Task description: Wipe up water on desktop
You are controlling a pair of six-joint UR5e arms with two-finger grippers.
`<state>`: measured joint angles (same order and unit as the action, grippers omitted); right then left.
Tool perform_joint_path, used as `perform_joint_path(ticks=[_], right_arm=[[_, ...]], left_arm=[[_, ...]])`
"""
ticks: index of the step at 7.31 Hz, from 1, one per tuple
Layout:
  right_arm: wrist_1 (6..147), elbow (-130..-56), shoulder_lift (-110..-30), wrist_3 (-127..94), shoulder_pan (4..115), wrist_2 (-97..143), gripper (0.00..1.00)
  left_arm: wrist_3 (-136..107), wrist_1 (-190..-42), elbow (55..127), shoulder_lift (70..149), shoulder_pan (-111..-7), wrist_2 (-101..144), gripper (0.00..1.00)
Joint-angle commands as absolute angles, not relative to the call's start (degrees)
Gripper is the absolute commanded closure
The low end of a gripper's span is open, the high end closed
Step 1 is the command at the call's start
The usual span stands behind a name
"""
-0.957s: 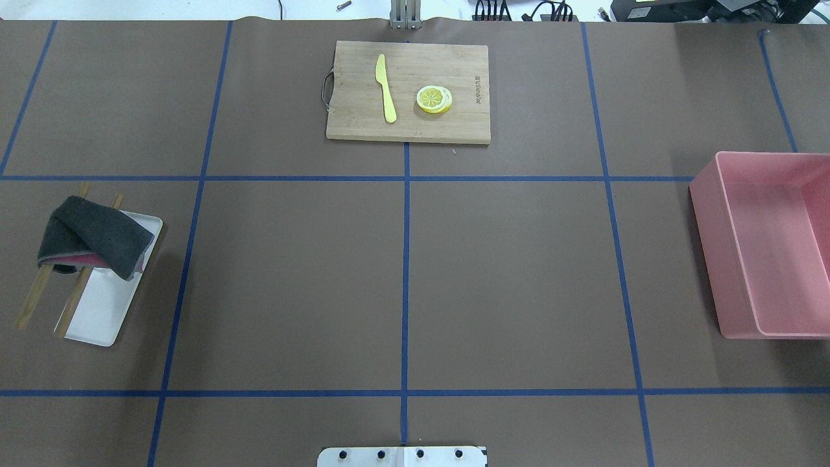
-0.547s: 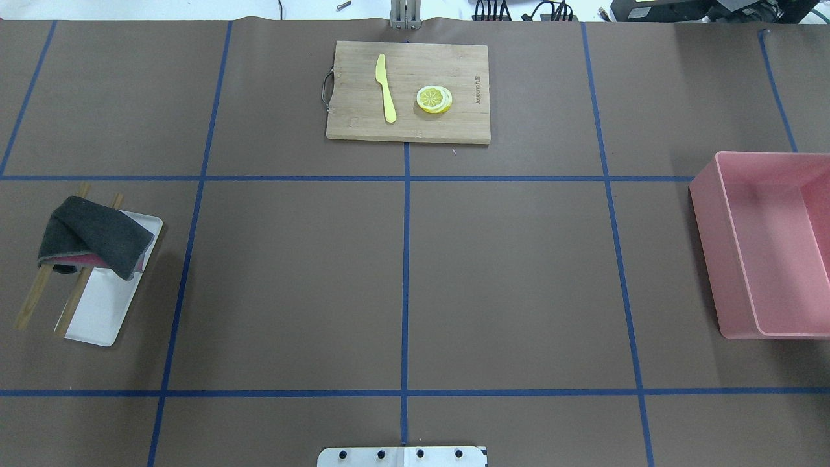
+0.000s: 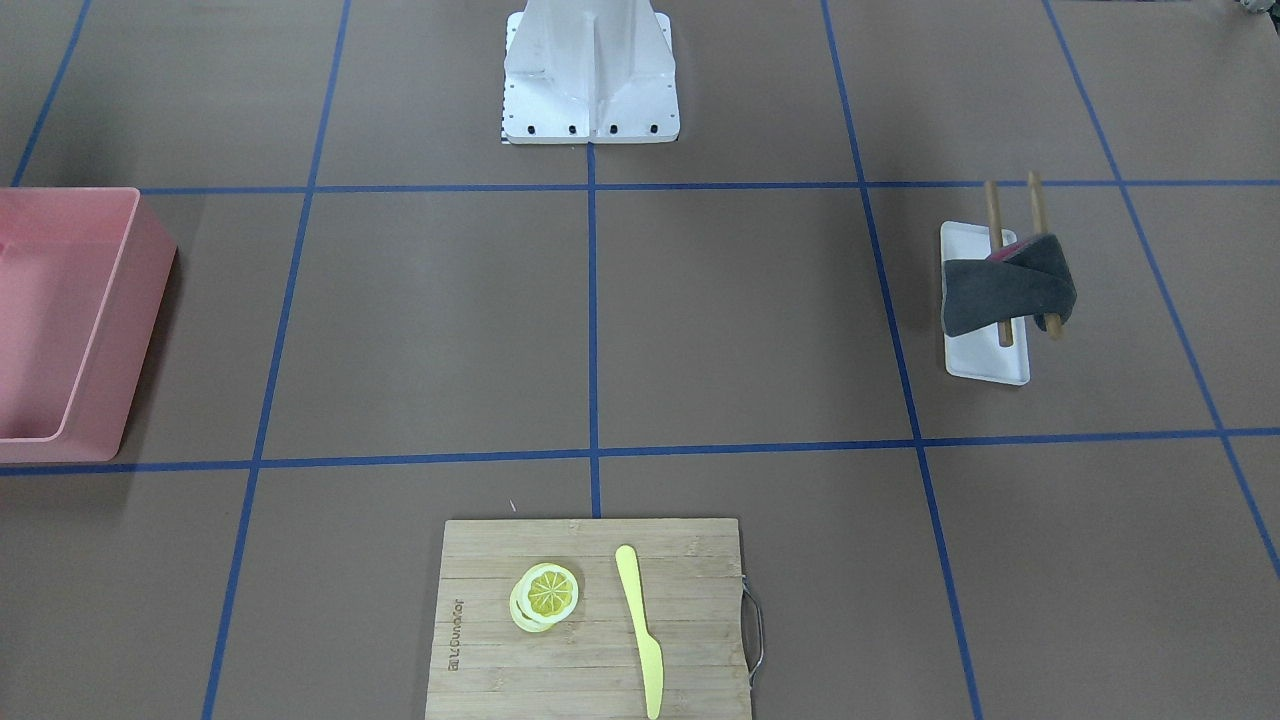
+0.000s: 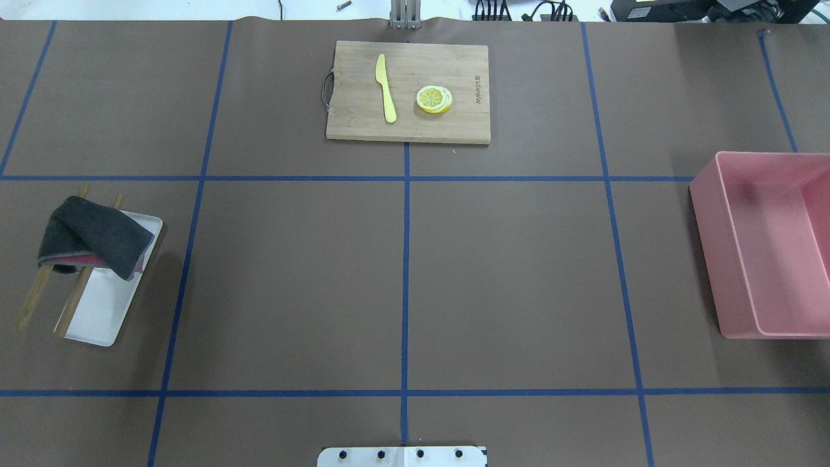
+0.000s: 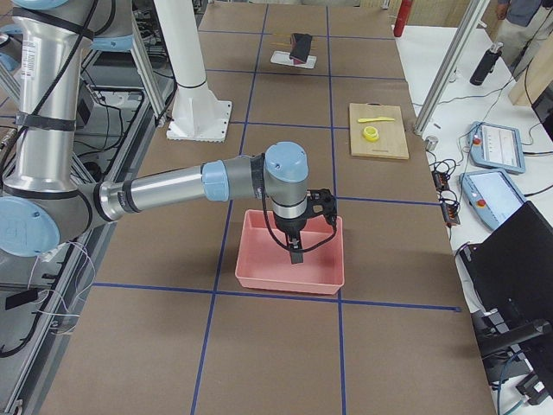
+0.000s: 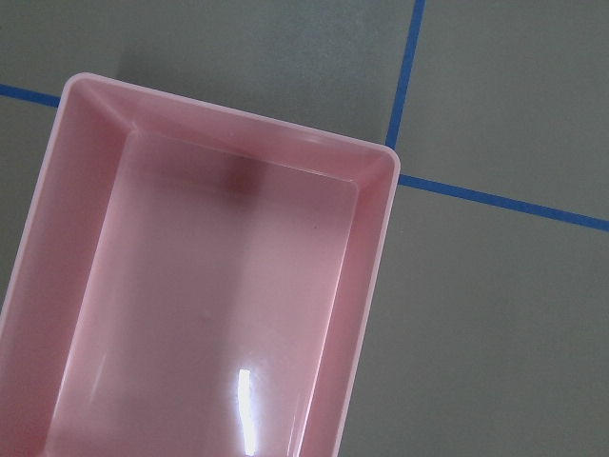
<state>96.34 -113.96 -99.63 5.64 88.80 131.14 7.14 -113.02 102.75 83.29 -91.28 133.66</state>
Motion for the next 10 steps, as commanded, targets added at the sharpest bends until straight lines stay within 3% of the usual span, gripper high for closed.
perform_joint_path(ticks=[1,6,8,9,10], right_arm=[[94.6,-114.3,-99.3,5.5,88.7,131.4,0.00],[92.5,-115.5,-99.3,-1.3,86.1,133.8,0.00],[92.6,-115.5,-99.3,-1.1,86.1,133.8,0.00],[92.6,-115.5,-99.3,-1.1,86.1,133.8,0.00],[92.6,-115.5,-99.3,-1.1,86.1,133.7,0.00]], left_arm=[[7.4,-116.5,100.9,83.6,-91.2,140.4,0.01],[-28.5,-125.8,102.2,84.0,-72.4,139.9,0.01],[-32.6,-130.0,101.9,83.8,-66.9,136.9,0.03],[-33.4,-131.0,101.9,84.0,-65.8,137.0,0.11],[-34.9,-132.1,101.8,84.2,-64.0,136.9,0.28]])
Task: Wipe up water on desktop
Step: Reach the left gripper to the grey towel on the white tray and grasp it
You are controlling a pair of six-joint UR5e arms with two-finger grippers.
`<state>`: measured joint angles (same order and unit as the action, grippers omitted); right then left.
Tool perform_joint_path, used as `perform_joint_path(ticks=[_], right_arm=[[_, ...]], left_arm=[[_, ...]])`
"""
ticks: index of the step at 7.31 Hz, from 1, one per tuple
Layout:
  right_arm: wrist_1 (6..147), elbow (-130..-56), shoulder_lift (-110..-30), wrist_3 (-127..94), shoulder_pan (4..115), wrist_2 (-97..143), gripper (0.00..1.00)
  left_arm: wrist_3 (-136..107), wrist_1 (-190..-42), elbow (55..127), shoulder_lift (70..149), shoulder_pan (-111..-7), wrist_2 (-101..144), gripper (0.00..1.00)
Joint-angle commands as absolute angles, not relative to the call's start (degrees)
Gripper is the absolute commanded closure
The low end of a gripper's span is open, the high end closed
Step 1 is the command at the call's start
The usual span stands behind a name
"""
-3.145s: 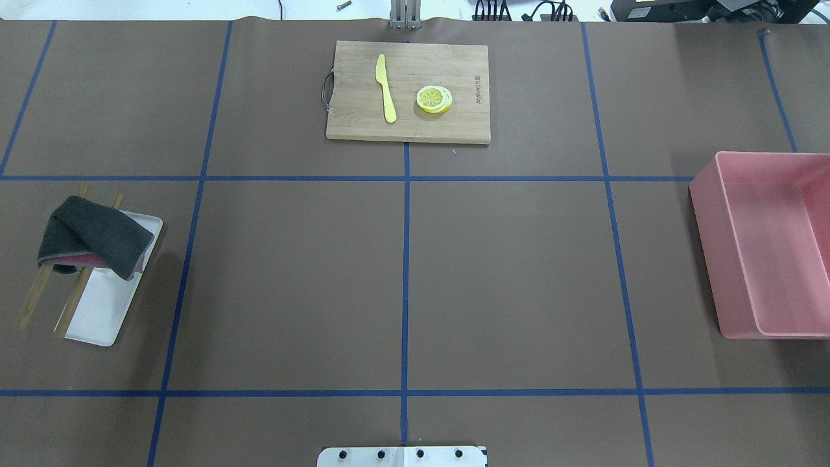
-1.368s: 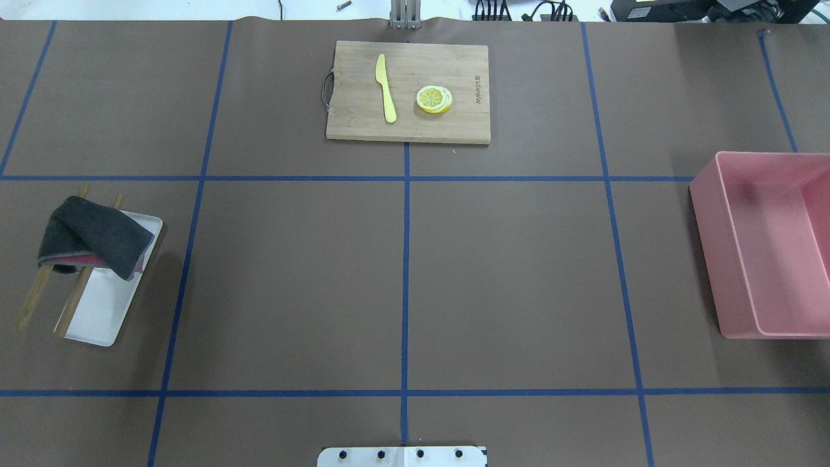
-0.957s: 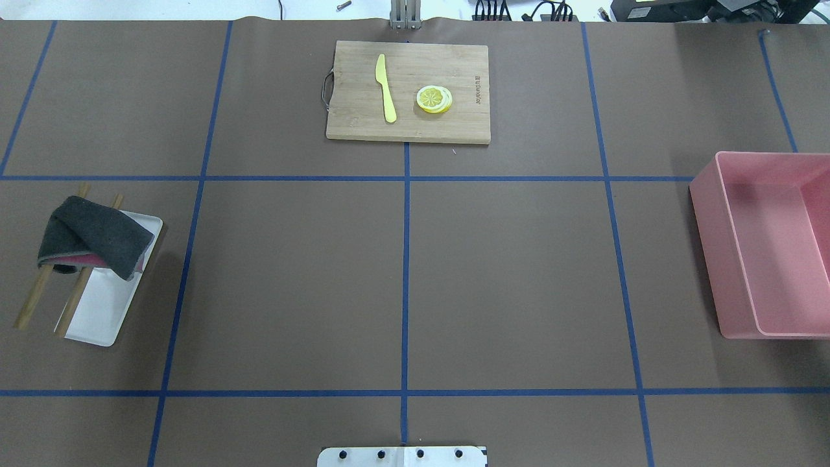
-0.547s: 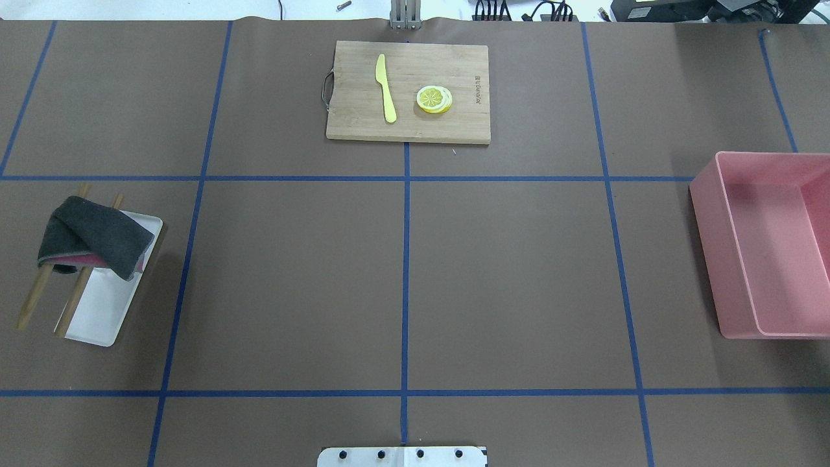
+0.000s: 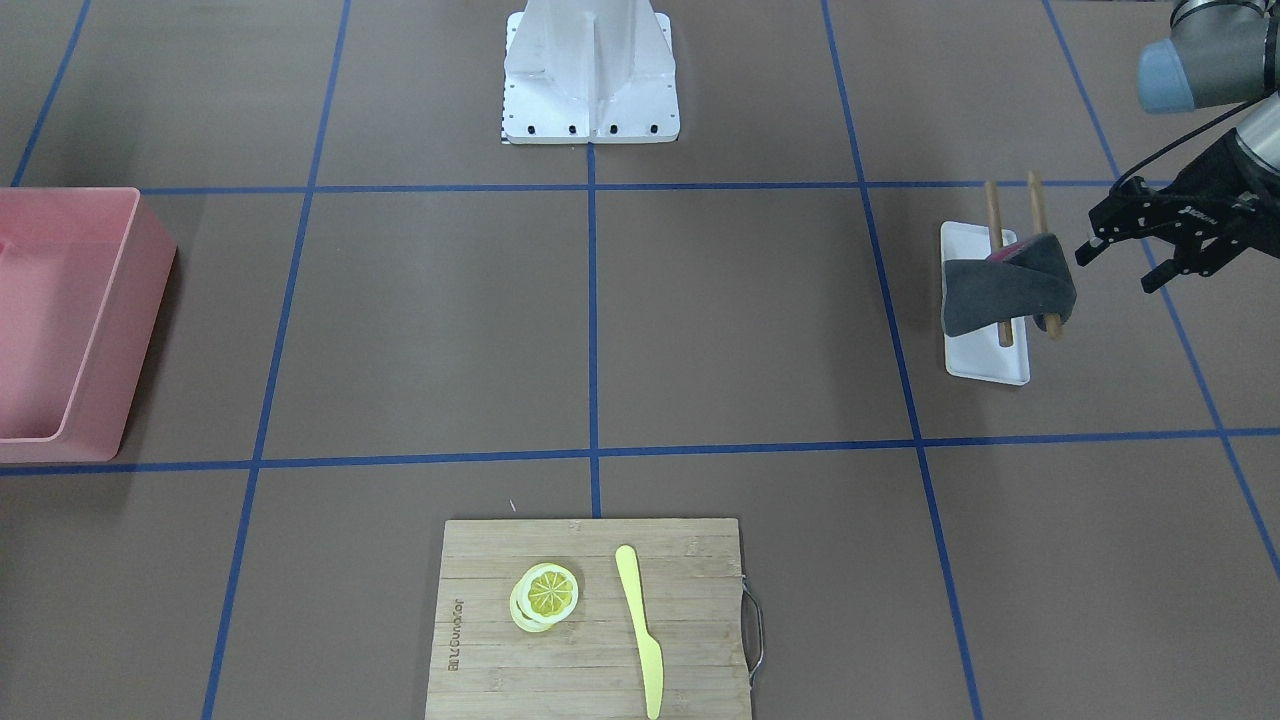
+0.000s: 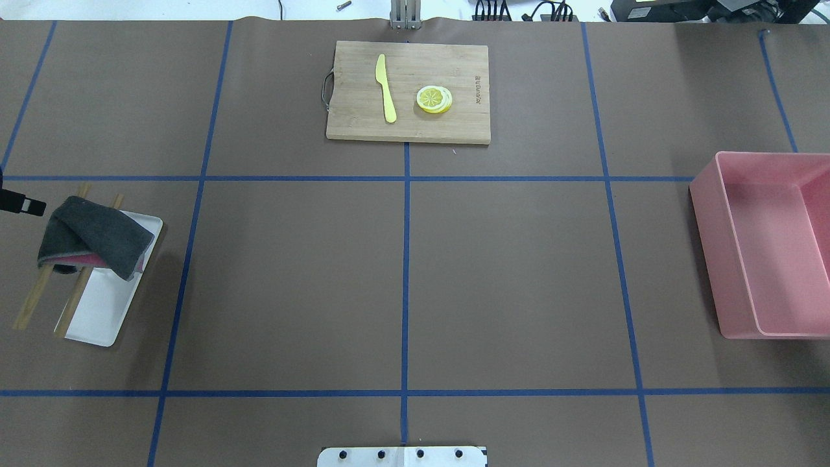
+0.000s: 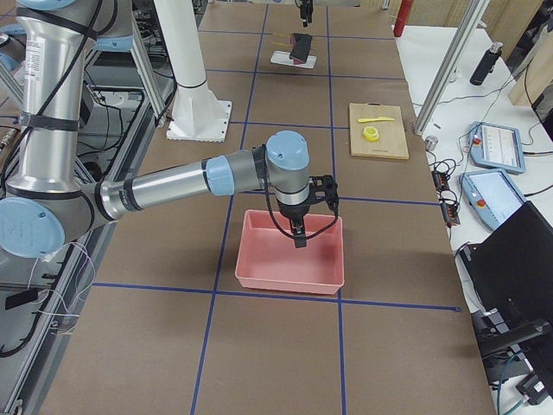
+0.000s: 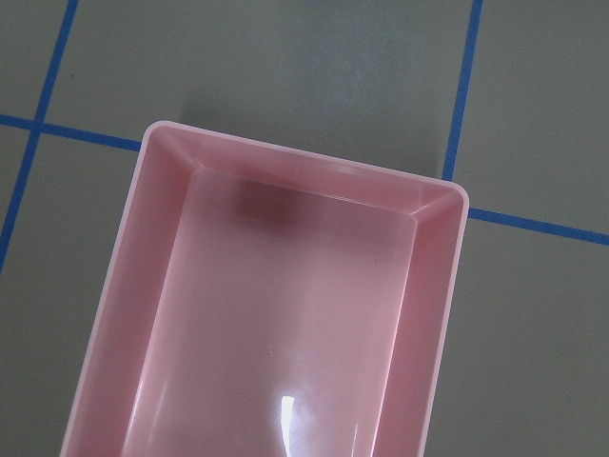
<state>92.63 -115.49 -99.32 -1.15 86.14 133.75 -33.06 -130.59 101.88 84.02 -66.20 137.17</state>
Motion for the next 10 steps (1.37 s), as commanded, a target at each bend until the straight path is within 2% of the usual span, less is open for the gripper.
perform_joint_path(ticks=[1,2,4,7,10], right_arm=[[92.6,-115.5,-99.3,-1.1,86.1,133.7,0.00],[92.6,-115.5,-99.3,-1.1,86.1,133.6,0.00],[92.6,-115.5,-99.4,-1.1,86.1,133.6,0.00],[92.6,-115.4,-99.5,-1.1,86.1,133.6,0.00],[92.5,-116.4,-99.3,-1.4,86.1,133.8,0.00]], left_arm=[[-35.6,-132.2,101.9,84.5,-62.9,136.9,0.35],[-35.6,-132.2,101.9,84.6,-62.9,136.9,0.47],[-35.7,-132.2,101.5,85.3,-62.9,136.9,0.65],[-35.6,-132.3,101.3,85.4,-62.9,136.9,1.00],[-36.5,-132.3,103.3,85.5,-63.4,137.6,1.00]])
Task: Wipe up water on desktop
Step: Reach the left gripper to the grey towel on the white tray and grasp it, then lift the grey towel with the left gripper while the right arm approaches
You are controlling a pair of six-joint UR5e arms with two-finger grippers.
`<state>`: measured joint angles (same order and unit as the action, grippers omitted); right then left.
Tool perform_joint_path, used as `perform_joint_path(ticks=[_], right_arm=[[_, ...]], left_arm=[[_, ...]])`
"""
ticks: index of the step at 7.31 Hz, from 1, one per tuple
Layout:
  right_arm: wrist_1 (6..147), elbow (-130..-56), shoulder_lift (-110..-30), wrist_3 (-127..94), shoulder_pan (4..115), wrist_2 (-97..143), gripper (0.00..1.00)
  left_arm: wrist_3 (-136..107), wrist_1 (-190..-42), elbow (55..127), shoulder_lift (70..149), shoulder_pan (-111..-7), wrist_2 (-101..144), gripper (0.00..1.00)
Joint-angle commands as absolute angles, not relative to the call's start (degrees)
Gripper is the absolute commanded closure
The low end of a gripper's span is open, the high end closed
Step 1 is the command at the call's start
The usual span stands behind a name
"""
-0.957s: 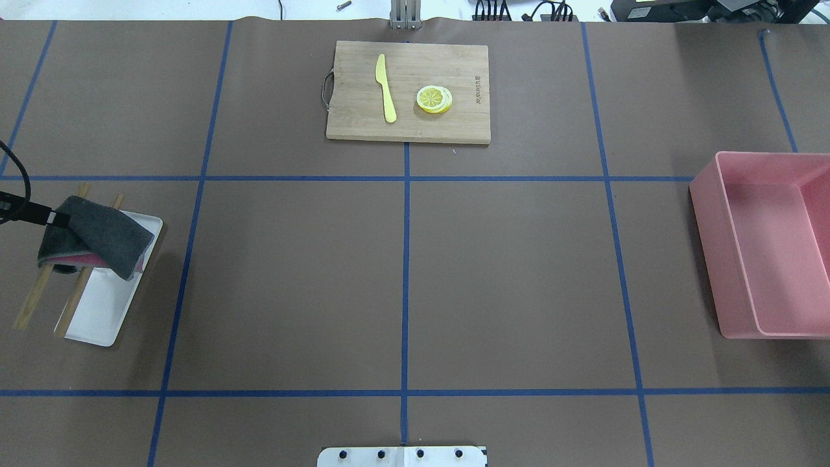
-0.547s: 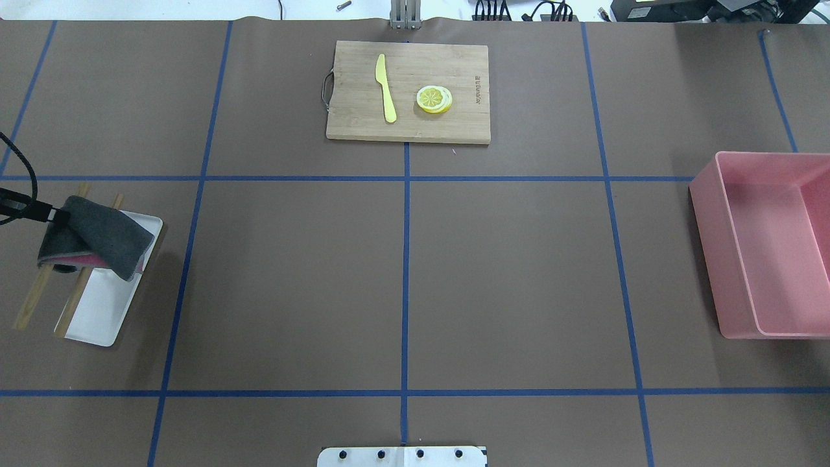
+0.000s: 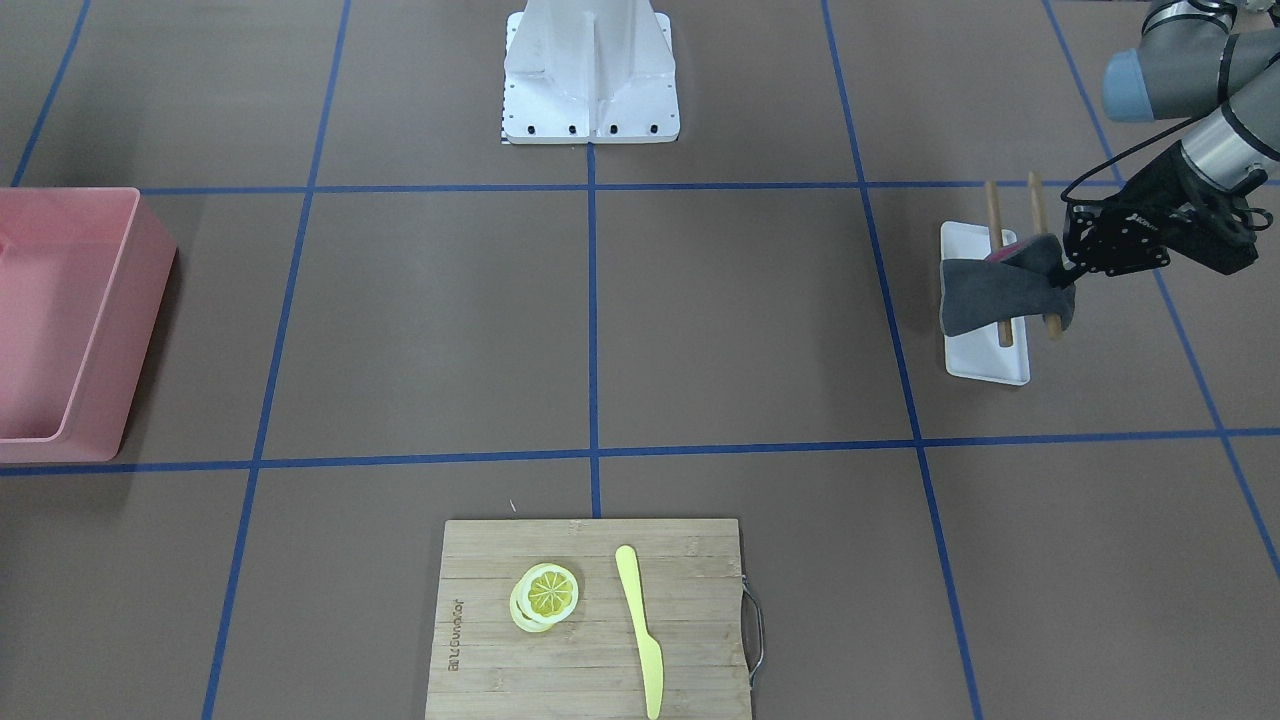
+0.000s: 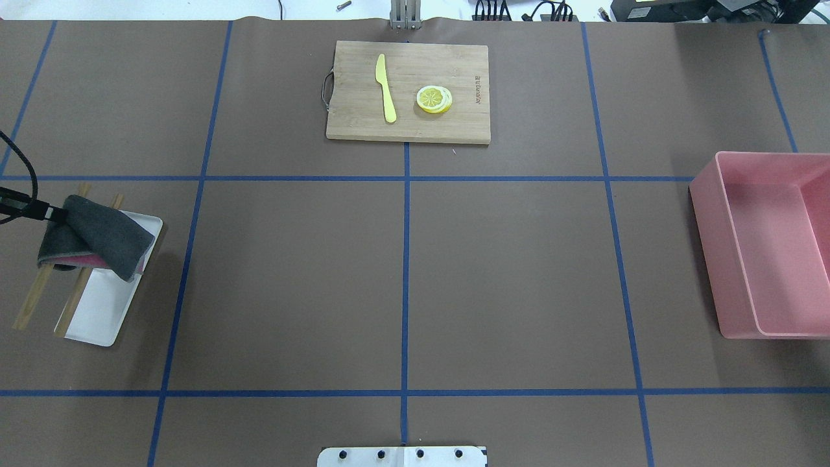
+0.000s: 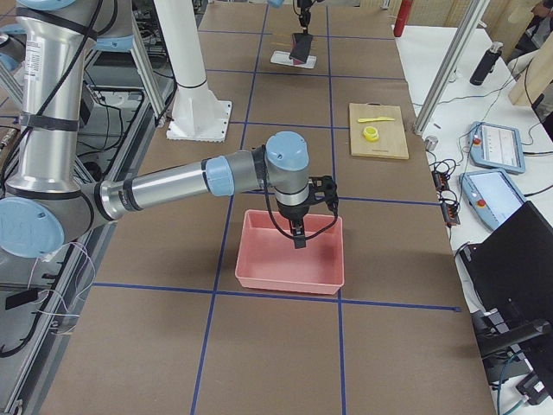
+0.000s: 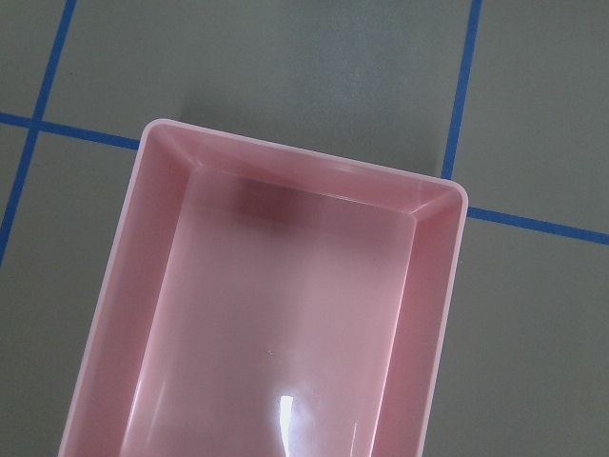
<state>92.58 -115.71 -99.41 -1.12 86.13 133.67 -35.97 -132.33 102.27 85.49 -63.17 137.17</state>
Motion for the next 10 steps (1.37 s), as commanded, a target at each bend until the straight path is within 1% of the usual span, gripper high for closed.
perform_joint_path(ticks=[1,2,4,5,6,7,8,9,10], right_arm=[[92.6,-117.4,-99.1,-1.5,86.0,133.9,0.00],[92.6,-117.9,-98.1,-2.9,85.3,135.2,0.00],[91.6,-120.1,-92.5,-16.5,77.8,135.4,0.00],[84.8,-120.1,-90.1,-22.5,74.0,135.4,0.00],[74.6,-119.6,-88.7,-27.6,67.5,133.7,0.00],[69.9,-119.6,-84.4,-31.9,60.9,128.4,0.00],[69.5,-119.5,-78.8,-39.0,53.3,122.2,0.02],[69.6,-119.5,-74.1,-40.3,45.1,112.7,0.02],[69.6,-119.4,-71.9,-40.4,39.0,103.8,0.02]], left_arm=[[-42.8,-132.3,104.9,86.3,-63.5,137.6,1.00],[-52.5,-132.1,105.6,89.8,-63.5,137.2,1.00],[-67.9,-131.8,105.6,97.7,-62.7,133.3,1.00],[-73.6,-131.7,105.6,100.6,-61.0,132.1,1.00],[-78.7,-131.4,105.6,103.8,-58.4,129.0,1.00],[-83.5,-129.2,105.6,107.6,-55.6,125.8,1.00],[-88.3,-124.9,105.6,112.6,-53.2,122.6,1.00],[-93.5,-122.2,105.6,116.1,-51.2,119.5,1.00],[-97.3,-121.6,105.6,118.2,-50.1,118.1,1.00]])
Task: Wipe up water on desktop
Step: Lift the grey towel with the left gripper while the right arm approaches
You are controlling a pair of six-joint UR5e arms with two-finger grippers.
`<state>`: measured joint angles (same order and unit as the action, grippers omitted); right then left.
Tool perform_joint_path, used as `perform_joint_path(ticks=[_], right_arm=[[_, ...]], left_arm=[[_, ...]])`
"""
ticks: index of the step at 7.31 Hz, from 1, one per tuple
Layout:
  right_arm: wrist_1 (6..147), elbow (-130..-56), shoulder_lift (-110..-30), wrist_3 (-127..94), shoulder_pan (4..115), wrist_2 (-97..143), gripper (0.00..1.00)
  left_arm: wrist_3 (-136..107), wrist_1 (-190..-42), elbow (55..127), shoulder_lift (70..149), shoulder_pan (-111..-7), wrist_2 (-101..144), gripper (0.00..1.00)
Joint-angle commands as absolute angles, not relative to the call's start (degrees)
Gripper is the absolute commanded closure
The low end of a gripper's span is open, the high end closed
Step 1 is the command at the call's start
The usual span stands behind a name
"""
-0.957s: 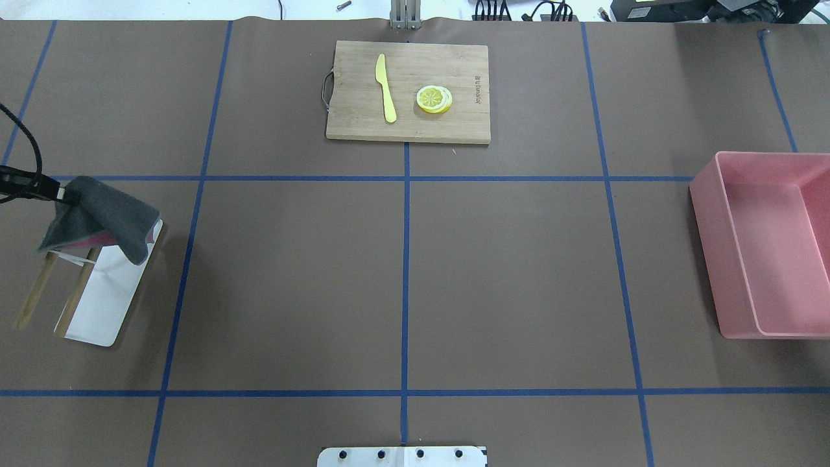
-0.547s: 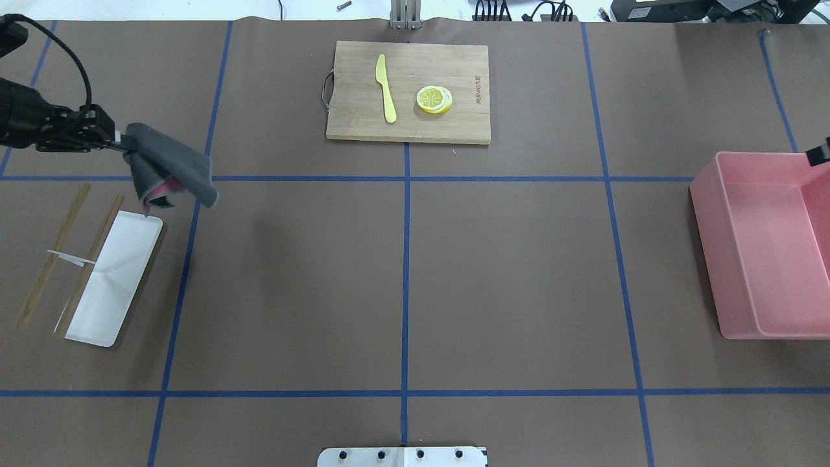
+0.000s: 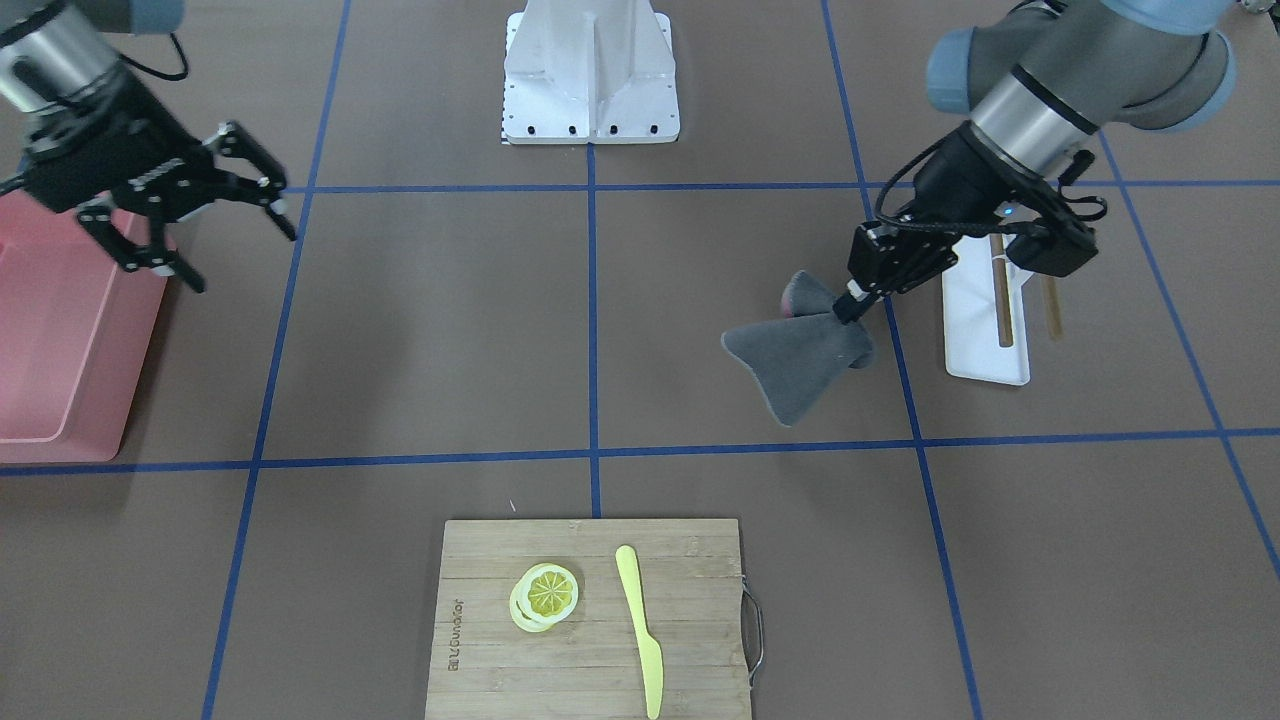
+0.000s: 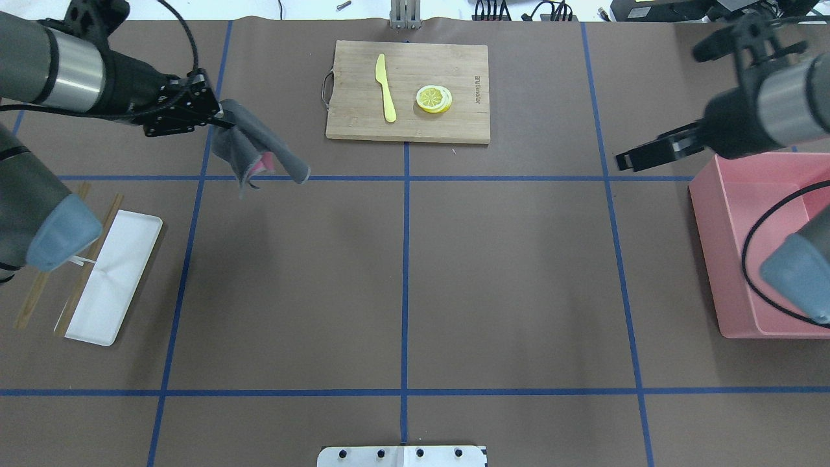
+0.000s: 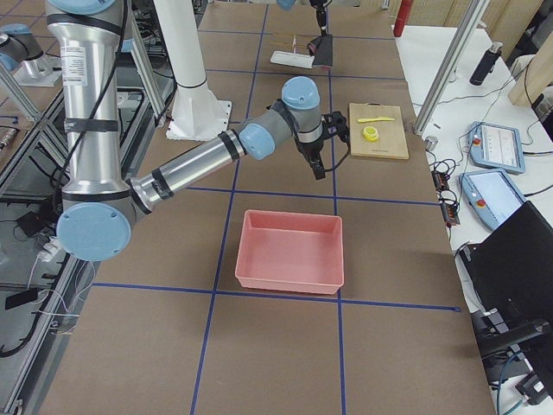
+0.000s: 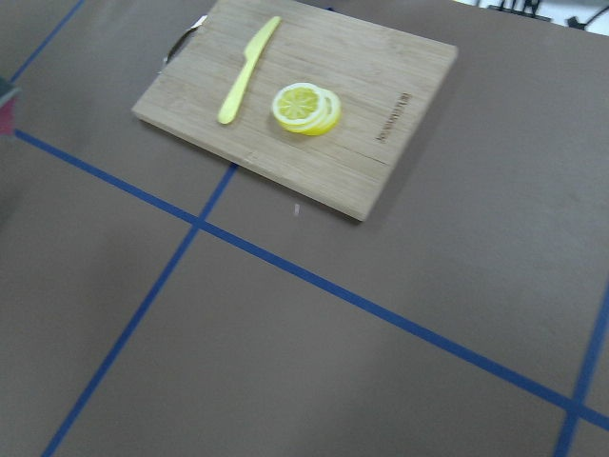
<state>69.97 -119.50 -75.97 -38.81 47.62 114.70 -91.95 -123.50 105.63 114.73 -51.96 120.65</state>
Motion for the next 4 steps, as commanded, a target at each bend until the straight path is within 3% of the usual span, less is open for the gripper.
perform_joint_path(ticks=[1,4], right_arm=[[69.9,-119.1,-69.6,-40.5,34.7,97.8,0.03],[70.1,-115.8,-63.1,-42.6,26.0,84.9,0.19]], left_arm=[[-102.2,-121.6,105.6,120.6,-49.7,118.0,1.00],[-113.3,-121.6,109.0,124.4,-45.4,117.8,1.00]])
